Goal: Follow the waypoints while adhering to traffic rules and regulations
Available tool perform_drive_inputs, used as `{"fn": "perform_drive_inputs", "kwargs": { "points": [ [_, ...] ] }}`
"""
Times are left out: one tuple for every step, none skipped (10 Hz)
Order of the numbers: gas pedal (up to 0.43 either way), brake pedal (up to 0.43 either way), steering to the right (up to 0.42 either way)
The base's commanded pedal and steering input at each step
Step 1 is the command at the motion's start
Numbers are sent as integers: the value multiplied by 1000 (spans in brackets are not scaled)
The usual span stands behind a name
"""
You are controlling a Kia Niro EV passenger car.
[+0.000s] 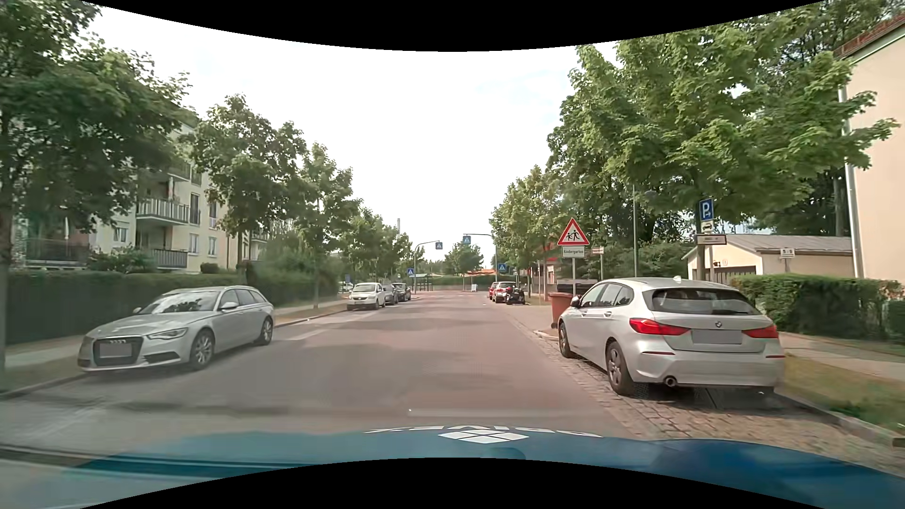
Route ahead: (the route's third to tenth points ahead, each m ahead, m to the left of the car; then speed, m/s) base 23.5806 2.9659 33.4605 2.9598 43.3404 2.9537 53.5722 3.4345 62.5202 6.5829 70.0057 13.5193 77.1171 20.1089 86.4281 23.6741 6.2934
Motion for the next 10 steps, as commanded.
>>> {"fn": "perform_drive_inputs", "kwargs": {
  "points": [
    [138, 0, 1],
    [138, 0, 1],
    [138, 0, 1],
    [138, 0, 1],
    [138, 0, 1],
    [138, 0, 1],
    [138, 0, 1],
    [138, 0, 1],
    [138, 0, 1],
    [138, 0, 1]
  ]
}}
